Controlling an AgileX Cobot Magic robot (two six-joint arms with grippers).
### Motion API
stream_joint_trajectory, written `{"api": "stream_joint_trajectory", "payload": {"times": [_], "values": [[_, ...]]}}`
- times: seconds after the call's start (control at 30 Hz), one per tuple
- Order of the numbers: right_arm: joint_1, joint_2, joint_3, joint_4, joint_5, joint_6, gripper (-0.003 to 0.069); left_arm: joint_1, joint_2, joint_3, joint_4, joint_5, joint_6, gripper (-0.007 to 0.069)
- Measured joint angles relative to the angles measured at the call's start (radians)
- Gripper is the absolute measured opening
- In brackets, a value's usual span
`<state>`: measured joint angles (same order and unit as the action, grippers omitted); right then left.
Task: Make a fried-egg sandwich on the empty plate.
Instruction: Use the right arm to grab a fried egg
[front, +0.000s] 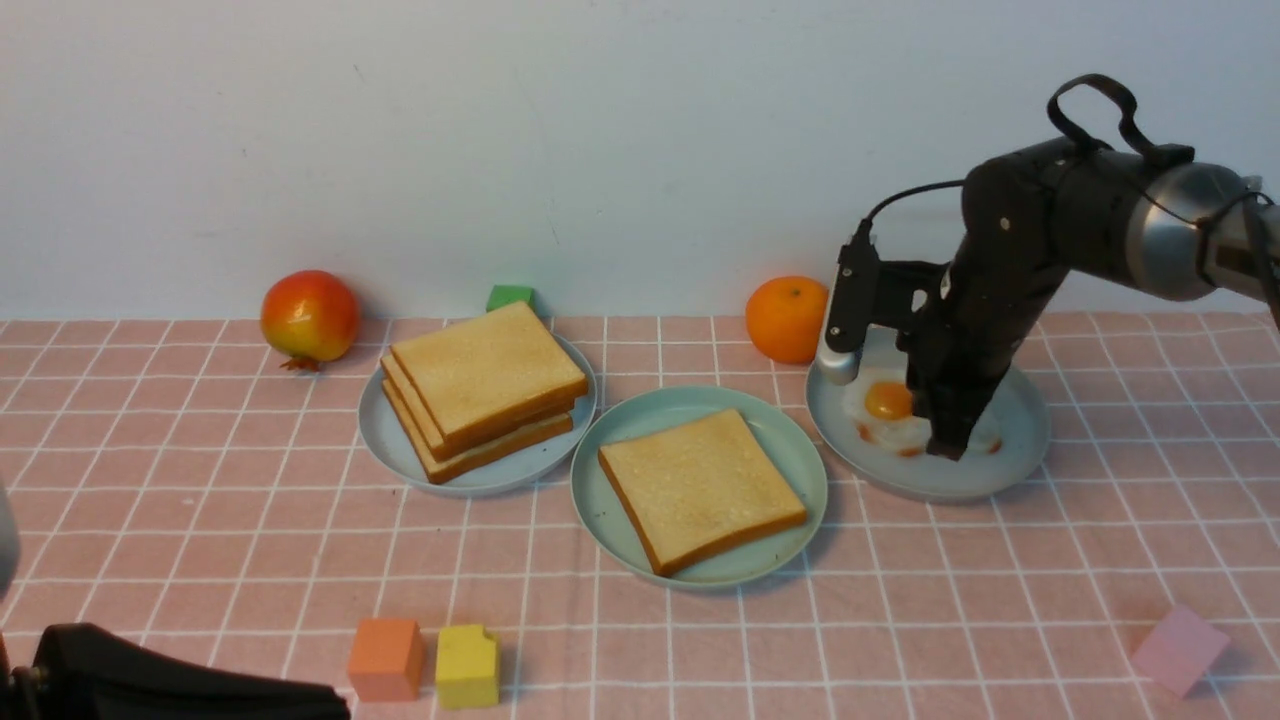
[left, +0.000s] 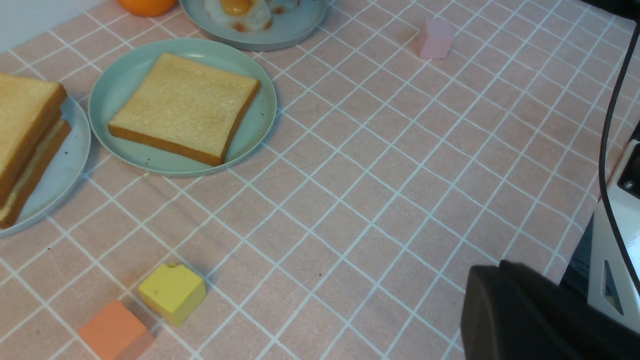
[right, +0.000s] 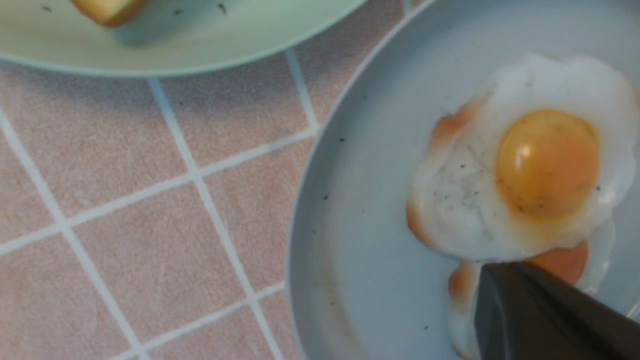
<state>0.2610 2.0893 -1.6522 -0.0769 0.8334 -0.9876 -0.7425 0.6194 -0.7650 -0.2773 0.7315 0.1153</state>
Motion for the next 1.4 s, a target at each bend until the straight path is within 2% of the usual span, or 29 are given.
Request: {"api": "stream_joint_trajectory", "payload": {"times": [0.1,0.17,0.2,0.27,0.3,0.37,0.43,0.47,0.5,0.6,0.67,0.7,0.73,0.8,0.9,1.0,1.13,1.4], "values": [[-0.001,-0.005,0.0,0.011,-0.02,0.135,0.0008,0.0,0.0,0.0,0.0,0.0,0.0,0.0024],[-0.009,-0.005,0.0,0.02,-0.076,0.42,0.0011,0.0,0.0,0.0,0.0,0.0,0.0,0.0023],[-0.01,-0.005,0.0,0.02,-0.08,0.469,0.0012,0.0,0.0,0.0,0.0,0.0,0.0,0.0023],[-0.018,-0.005,-0.007,0.012,-0.112,0.73,0.0026,0.0,0.0,0.0,0.0,-0.001,0.0,0.0023],[-0.02,-0.005,-0.008,0.01,-0.112,0.748,0.0026,0.0,0.0,0.0,0.0,-0.003,0.0,0.0023],[-0.023,-0.001,-0.032,-0.023,-0.12,0.922,0.0077,0.0,0.0,0.0,0.0,-0.016,0.0,0.0023],[-0.025,0.017,-0.069,-0.043,-0.112,1.021,0.0155,0.0,0.0,0.0,0.0,-0.022,0.0,0.0023],[-0.025,0.039,-0.097,-0.047,-0.097,1.061,0.0216,0.0,0.0,0.0,0.0,-0.022,0.0,0.0023],[-0.025,0.039,-0.101,-0.049,-0.094,1.066,0.0227,0.0,0.0,0.0,0.0,-0.022,0.0,0.0023],[-0.025,0.124,-0.194,-0.052,-0.034,1.129,0.043,0.0,0.0,0.0,-0.001,-0.022,0.0,0.0023],[-0.025,0.168,-0.251,-0.056,-0.008,1.147,0.0522,0.0,0.0,0.0,-0.008,-0.022,0.0,0.0023],[-0.025,0.204,-0.289,-0.058,0.01,1.15,0.0592,0.0,0.0,0.0,-0.016,-0.022,0.0,0.0023],[-0.025,0.204,-0.296,-0.058,0.012,1.151,0.0601,0.0,0.0,0.0,-0.017,-0.022,0.0,0.0023],[-0.025,0.27,-0.38,-0.059,0.032,1.134,0.0667,0.0,0.0,0.0,-0.024,-0.023,0.0,0.0023],[-0.025,0.3,-0.428,-0.048,0.038,1.089,0.0667,0.0,0.0,0.0,-0.024,-0.023,0.0,0.0023],[-0.026,0.336,-0.487,-0.004,0.052,1.008,0.0627,0.0,0.0,0.0,-0.025,-0.023,0.0,0.0023],[-0.041,0.359,-0.505,0.023,0.064,0.988,0.0595,0.0,0.0,0.0,-0.025,-0.023,0.0,0.0023],[-0.071,0.38,-0.515,0.063,0.069,0.975,0.059,0.0,0.0,0.0,-0.025,-0.046,0.0,0.0023]]}}
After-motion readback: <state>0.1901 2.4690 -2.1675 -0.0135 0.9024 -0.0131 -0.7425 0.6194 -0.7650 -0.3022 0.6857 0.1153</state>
